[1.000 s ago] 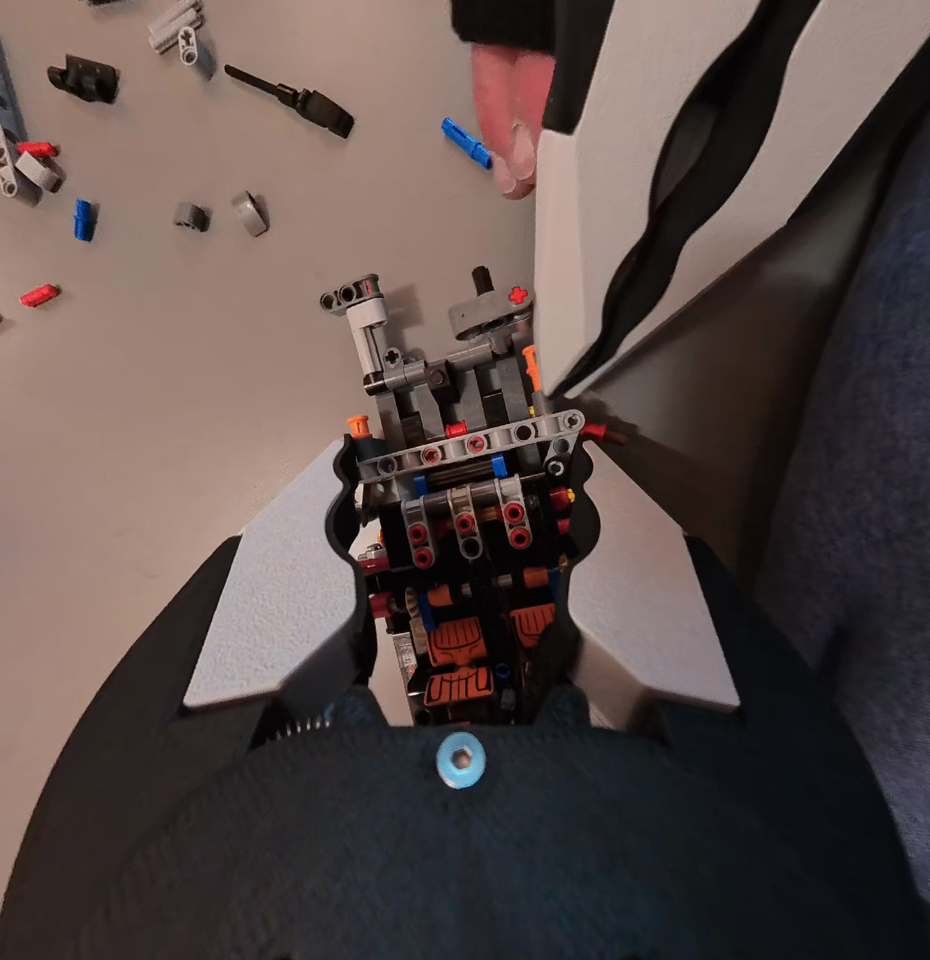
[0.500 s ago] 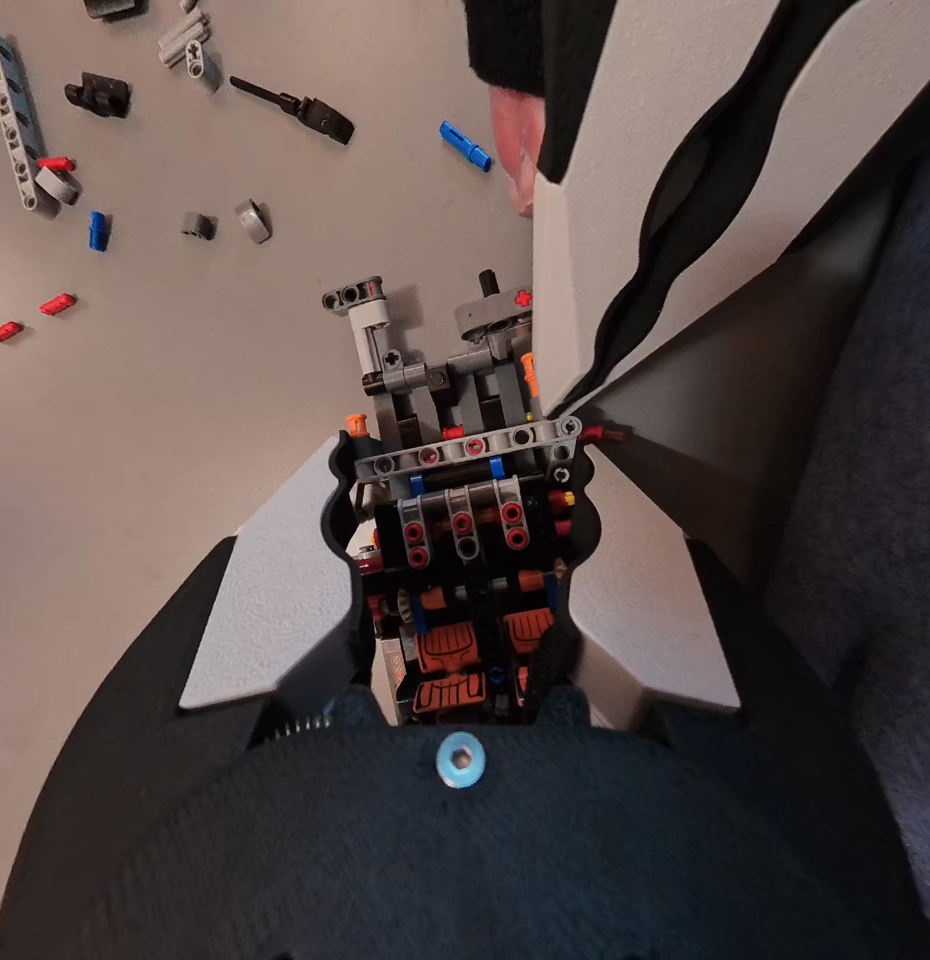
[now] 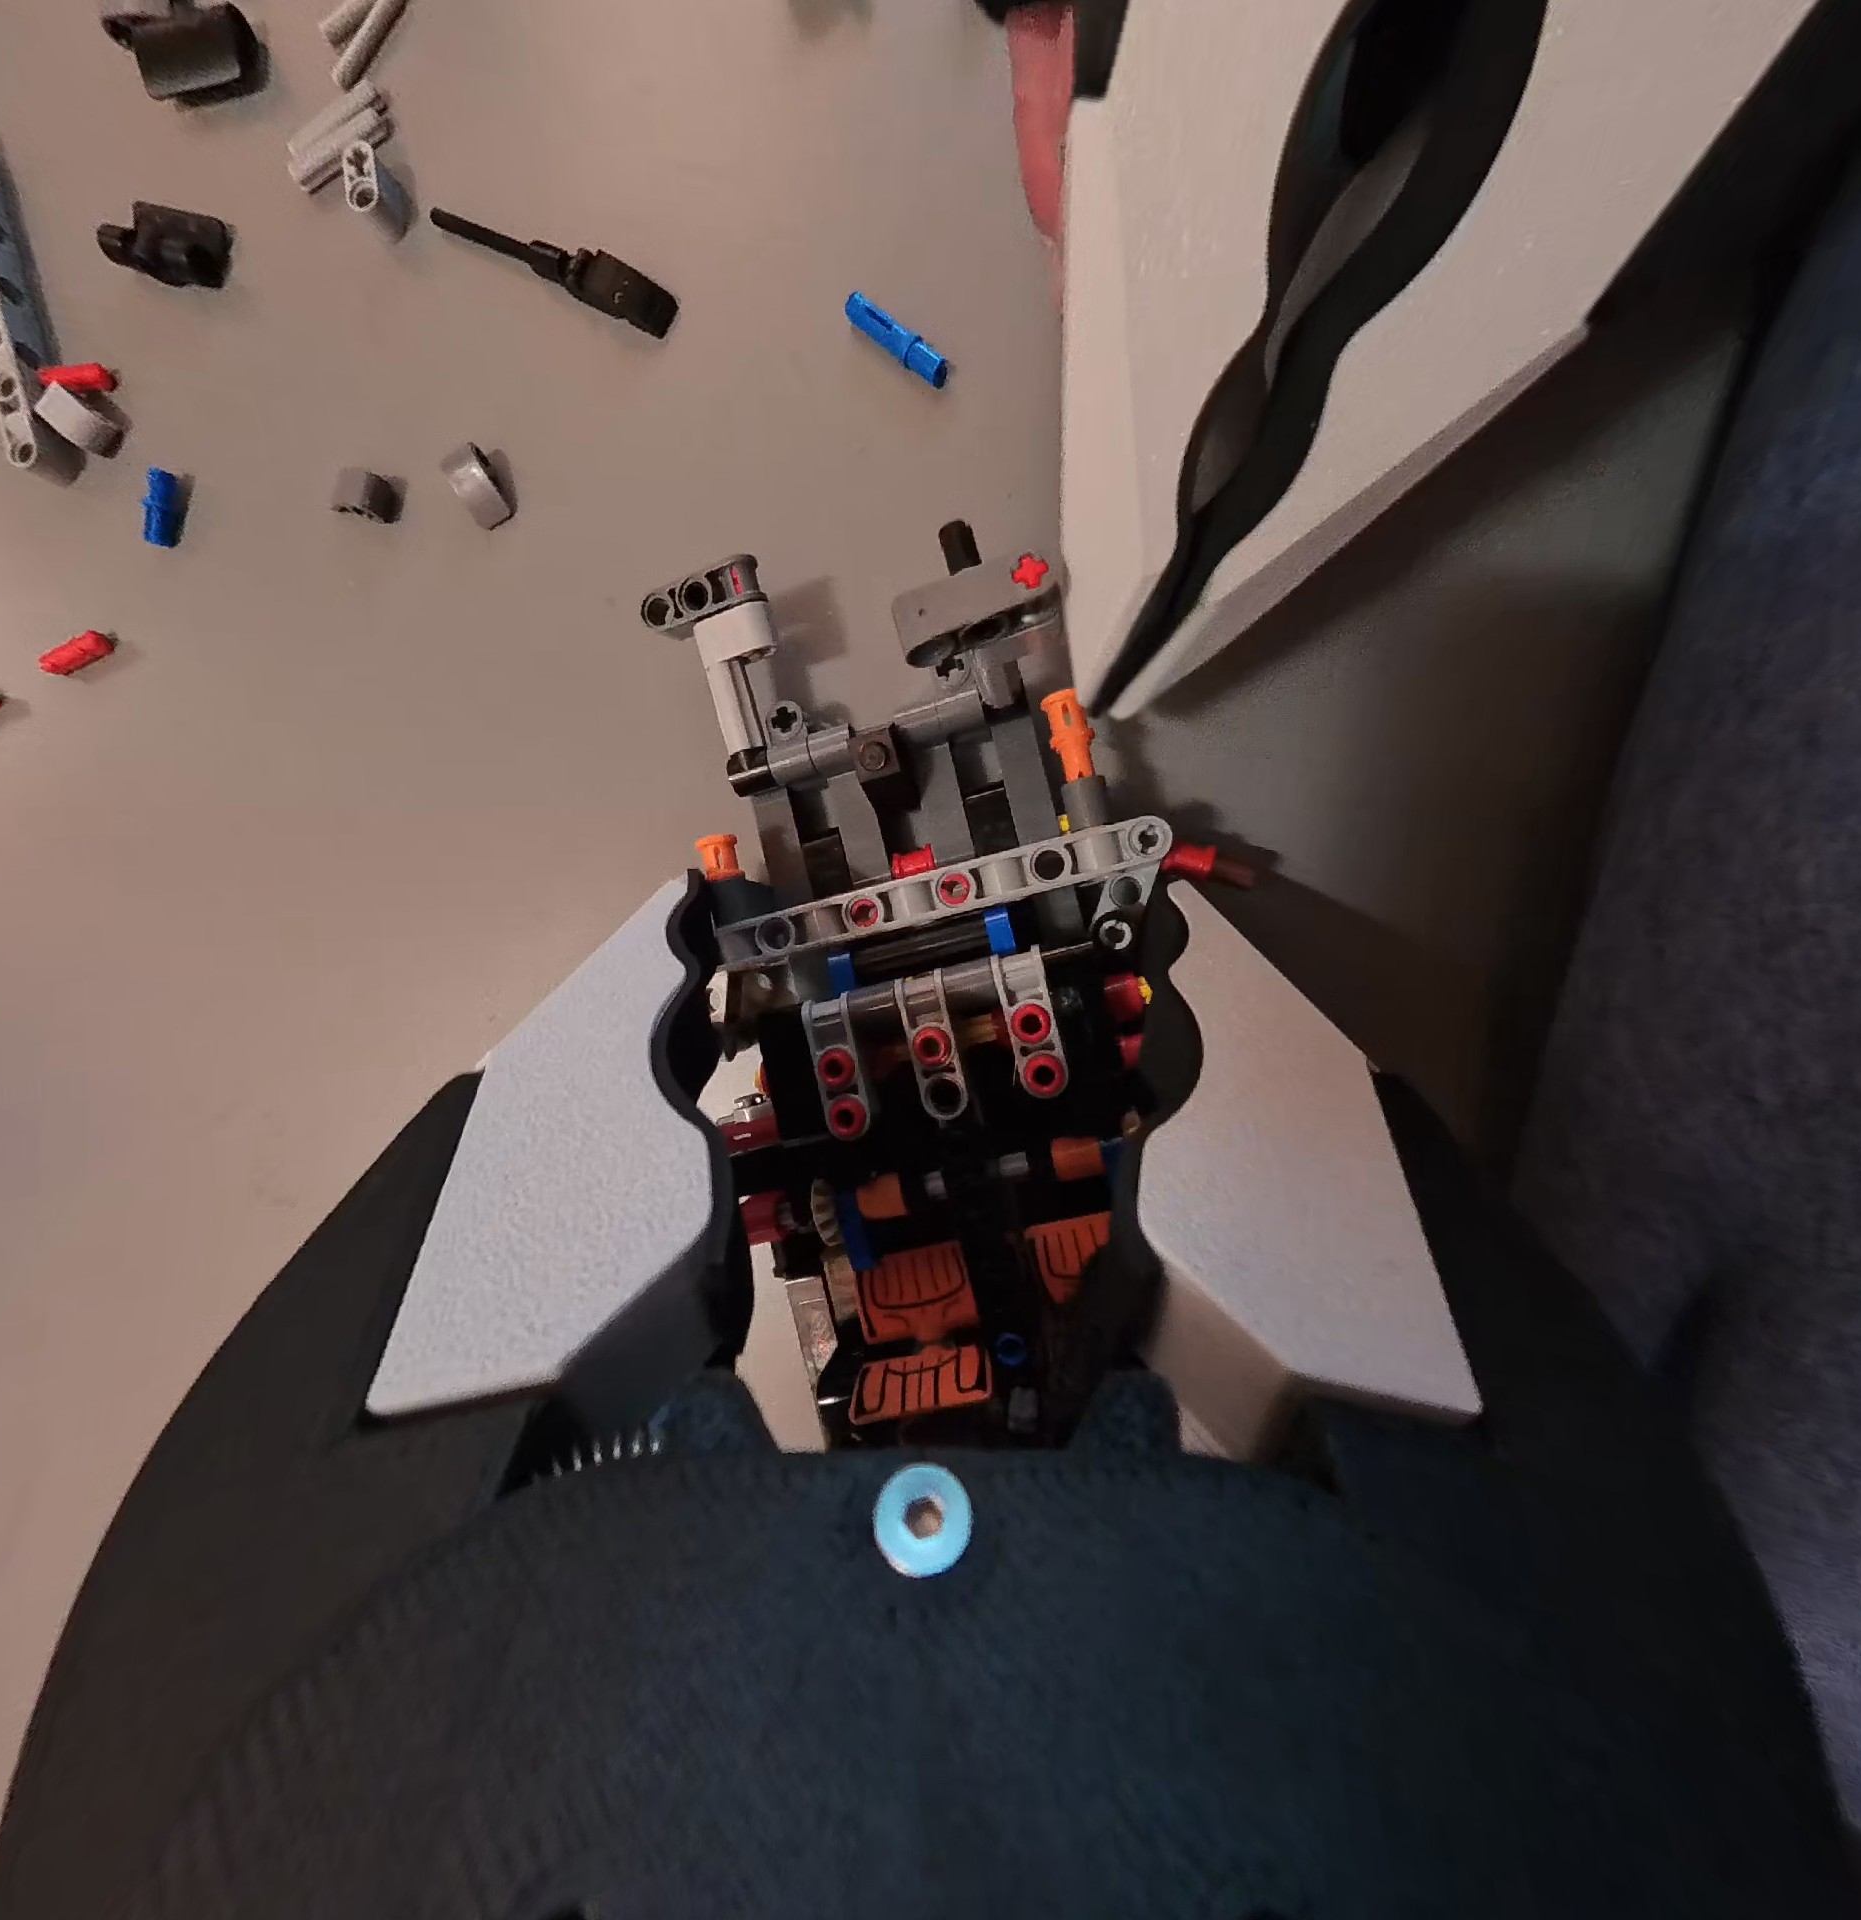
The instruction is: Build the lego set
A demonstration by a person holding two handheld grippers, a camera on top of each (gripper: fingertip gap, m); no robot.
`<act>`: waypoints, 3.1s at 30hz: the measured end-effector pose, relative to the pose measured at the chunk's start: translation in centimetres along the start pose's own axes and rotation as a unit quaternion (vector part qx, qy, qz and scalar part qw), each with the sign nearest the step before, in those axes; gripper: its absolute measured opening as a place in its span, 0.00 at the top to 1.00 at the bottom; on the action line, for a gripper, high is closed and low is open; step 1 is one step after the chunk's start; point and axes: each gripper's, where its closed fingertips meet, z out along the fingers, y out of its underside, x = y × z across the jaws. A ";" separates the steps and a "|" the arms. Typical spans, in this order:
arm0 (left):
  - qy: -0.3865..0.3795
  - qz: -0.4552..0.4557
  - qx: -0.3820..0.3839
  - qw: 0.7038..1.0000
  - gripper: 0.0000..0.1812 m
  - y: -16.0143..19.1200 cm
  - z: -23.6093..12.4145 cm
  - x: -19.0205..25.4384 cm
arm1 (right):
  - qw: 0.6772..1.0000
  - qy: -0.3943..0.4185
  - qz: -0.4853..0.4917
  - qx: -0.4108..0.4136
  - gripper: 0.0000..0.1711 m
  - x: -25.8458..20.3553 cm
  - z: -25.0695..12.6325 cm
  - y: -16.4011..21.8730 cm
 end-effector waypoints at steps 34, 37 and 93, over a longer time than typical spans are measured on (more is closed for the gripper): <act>-0.081 -0.146 -0.036 0.985 0.50 -0.3 -0.1 -1.1 | 0.988 -0.080 0.129 0.032 1.00 1.0 0.1 0.8; -0.076 -0.139 -0.033 0.987 0.50 -0.4 0.0 -1.0 | 0.986 -0.092 0.137 0.032 1.00 0.8 0.0 0.7; -0.081 -0.114 -0.007 0.990 0.50 0.2 -0.4 0.0 | 0.993 -0.045 0.104 0.029 1.00 -1.2 0.7 -0.5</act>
